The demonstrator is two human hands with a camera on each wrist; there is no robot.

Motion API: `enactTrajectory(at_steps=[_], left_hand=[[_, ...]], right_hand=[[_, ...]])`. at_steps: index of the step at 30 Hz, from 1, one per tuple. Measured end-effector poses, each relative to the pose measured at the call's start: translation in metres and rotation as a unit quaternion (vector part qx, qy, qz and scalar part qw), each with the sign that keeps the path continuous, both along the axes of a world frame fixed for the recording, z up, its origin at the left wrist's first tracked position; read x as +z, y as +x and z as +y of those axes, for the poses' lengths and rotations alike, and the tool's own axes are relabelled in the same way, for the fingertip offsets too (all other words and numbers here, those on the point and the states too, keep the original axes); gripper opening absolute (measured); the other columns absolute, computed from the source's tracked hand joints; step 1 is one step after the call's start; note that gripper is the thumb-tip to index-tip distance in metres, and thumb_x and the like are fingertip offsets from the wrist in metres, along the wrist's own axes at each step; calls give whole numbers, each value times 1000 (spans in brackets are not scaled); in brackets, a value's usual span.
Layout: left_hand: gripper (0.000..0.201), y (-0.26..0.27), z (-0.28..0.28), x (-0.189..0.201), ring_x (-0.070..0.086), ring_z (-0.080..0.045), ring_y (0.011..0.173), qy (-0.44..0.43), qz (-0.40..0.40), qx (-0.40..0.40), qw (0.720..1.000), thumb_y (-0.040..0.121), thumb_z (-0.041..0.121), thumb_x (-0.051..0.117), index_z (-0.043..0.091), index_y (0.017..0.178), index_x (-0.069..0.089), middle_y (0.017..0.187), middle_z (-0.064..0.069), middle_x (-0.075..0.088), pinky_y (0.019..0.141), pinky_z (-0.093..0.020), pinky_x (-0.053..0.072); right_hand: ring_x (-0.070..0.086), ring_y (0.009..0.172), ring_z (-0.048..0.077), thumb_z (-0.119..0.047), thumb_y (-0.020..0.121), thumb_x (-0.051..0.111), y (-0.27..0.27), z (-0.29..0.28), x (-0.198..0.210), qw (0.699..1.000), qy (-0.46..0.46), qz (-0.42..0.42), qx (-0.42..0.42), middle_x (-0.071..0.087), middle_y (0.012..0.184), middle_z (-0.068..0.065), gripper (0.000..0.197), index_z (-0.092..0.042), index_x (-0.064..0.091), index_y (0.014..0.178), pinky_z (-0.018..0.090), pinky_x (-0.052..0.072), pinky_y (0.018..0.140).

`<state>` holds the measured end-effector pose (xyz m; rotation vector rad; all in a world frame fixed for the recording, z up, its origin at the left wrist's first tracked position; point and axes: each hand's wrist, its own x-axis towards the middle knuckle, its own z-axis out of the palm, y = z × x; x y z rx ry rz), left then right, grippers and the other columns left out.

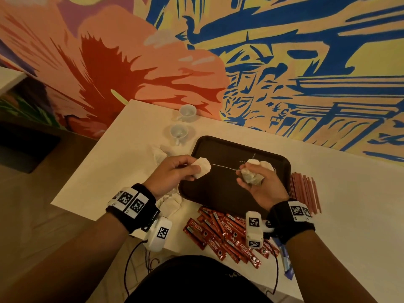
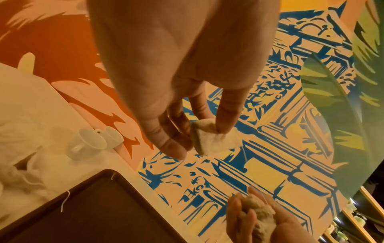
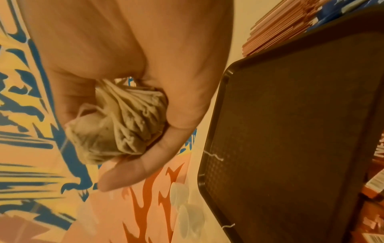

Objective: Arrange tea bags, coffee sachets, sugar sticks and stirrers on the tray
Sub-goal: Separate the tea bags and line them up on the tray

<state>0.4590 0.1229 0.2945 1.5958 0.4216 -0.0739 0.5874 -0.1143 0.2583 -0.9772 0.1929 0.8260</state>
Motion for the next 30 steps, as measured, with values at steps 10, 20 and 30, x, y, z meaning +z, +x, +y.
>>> enactTrajectory(at_steps=[10,20,30], left_hand=[[24,16,31,7,57,-2,75,138,-67,-51,987,93,10,69,34,91,70,77,17,61,73,-15,46],[16,26,15,14,62,-15,106,237,-183,-158,941,88,5,73,17,96,67,108,4,67,86,-17,45],[14,24,-10,18,61,-16,105,246,-223,-182,926,87,4,74,15,96,73,111,-1,64,91,-15,42]], right_hand=[[69,83,23,26,81,48,4,21,-3,993,-76,-88,30,68,92,13,38,-11,54,79,39,60,75],[57,59,14,-24,96,67,-12,45,2,989,-32,38,140,69,96,12,21,-9,65,111,27,47,52],[52,56,10,-13,85,74,-6,27,16,972,-14,-32,231,62,89,9,35,-3,63,117,24,45,49]])
